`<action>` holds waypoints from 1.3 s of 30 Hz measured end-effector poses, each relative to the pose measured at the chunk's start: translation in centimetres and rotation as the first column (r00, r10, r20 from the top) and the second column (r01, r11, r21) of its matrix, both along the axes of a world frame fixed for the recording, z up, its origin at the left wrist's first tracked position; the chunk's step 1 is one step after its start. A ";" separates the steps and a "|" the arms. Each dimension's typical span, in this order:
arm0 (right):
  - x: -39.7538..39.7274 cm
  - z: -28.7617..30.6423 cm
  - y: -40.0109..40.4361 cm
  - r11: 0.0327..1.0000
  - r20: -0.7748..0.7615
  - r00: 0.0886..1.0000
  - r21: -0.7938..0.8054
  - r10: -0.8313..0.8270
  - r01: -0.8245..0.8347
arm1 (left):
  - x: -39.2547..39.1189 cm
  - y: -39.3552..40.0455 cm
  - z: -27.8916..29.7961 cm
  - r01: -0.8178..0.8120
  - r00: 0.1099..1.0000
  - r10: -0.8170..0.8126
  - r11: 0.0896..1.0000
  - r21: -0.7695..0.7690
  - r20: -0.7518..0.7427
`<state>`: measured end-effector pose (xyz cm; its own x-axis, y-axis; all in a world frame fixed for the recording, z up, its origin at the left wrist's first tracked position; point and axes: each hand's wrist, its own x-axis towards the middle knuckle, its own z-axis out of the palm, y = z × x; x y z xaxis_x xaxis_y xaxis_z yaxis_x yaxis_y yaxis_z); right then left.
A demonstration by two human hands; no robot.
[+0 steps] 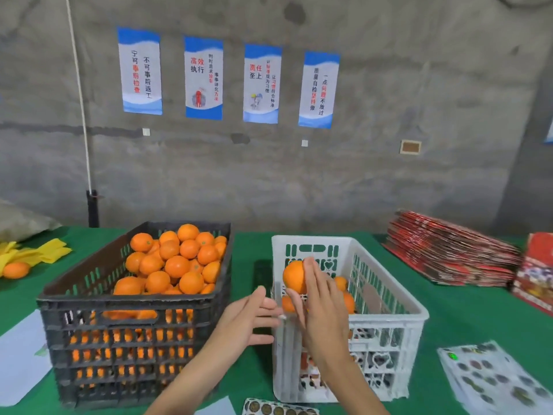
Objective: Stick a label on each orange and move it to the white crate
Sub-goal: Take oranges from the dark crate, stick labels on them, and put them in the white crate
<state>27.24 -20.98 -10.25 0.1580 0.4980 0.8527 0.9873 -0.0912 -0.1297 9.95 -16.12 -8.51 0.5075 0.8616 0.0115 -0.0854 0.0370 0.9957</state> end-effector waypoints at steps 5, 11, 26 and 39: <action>2.5 -0.3 0.5 1.000 0.040 0.999 -0.024 0.002 -0.001 | 0.9 0.7 0.0 -0.069 0.998 0.070 0.989 0.130 -0.002; -1.6 1.7 4.1 0.986 0.017 0.986 -0.005 0.168 -0.168 | -2.6 3.3 1.4 -0.237 0.970 0.238 0.880 0.411 0.050; -13.0 6.3 21.1 0.796 -0.256 0.892 -0.405 0.373 -0.450 | -13.8 24.1 4.4 -0.101 0.605 0.555 0.765 0.636 -0.571; -12.6 5.1 28.0 0.783 -0.353 0.878 -0.422 0.323 -0.458 | -7.6 33.3 0.4 0.010 0.168 0.452 0.888 0.460 -0.876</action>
